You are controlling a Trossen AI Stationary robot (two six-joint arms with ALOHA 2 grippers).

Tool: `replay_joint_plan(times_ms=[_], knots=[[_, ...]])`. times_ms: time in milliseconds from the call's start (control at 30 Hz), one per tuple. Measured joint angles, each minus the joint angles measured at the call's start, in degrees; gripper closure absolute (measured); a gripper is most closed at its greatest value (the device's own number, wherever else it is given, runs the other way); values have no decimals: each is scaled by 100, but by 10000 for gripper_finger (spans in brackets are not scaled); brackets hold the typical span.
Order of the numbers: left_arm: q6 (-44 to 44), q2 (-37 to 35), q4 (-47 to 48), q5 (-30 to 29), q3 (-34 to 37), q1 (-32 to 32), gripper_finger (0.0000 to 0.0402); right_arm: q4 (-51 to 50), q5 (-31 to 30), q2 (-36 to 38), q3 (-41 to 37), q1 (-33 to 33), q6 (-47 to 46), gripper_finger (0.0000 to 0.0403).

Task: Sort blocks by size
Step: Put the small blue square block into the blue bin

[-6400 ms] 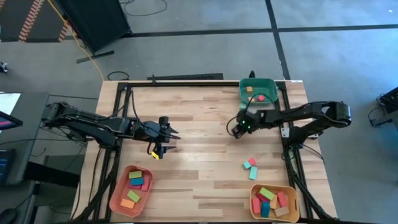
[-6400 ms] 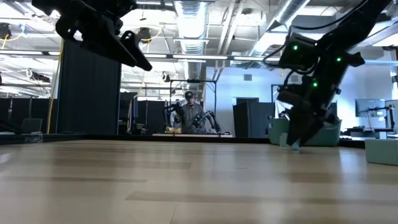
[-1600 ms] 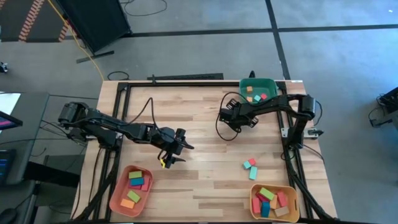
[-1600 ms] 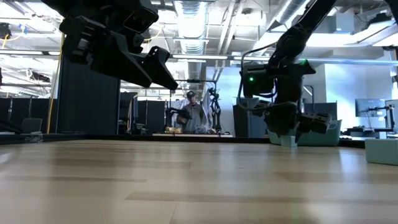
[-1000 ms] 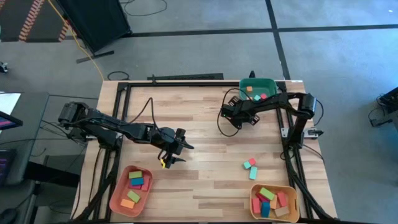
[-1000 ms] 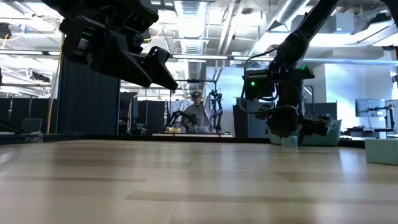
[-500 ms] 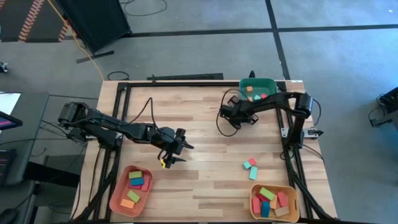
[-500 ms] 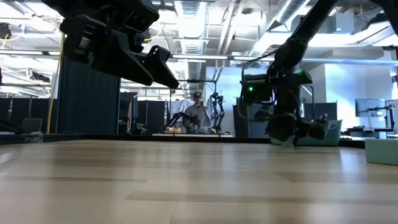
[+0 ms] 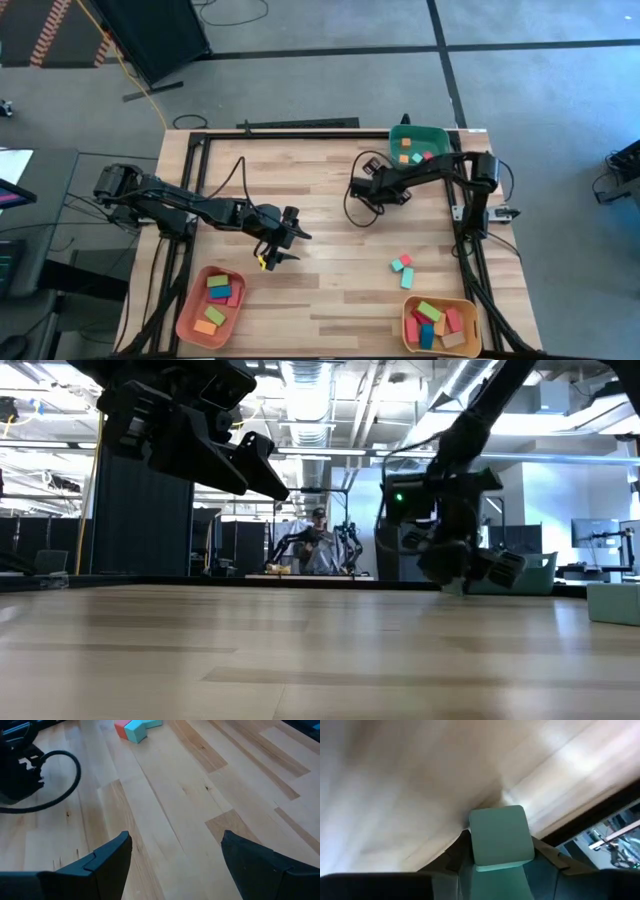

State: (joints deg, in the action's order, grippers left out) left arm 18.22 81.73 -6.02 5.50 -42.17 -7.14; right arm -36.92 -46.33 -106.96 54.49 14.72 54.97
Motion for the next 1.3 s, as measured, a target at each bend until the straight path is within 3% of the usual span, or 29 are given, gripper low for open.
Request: replay_joint_plan(times_ms=[367,633,833,933,1067,1300], knots=[[-22,0,2,0,0,-1,109,-924,-83,15,1271,-638,-1563,240],[-22,0,83,0,-2,-1,109,-2095,-151,127,2128,31,-3213,240],[1,0,171,0,-2,0,109,-2145,-120,880,2199,735,-3945,240],[54,0,194,0,-2,0,109,-2189,241,1367,2201,1249,-4508,240],[105,0,169,0,-2,0,109,-2220,1246,1864,2206,2122,-5281,240],[74,0,103,0,-2,0,109,-2239,2650,1992,2206,3341,-5842,231]])
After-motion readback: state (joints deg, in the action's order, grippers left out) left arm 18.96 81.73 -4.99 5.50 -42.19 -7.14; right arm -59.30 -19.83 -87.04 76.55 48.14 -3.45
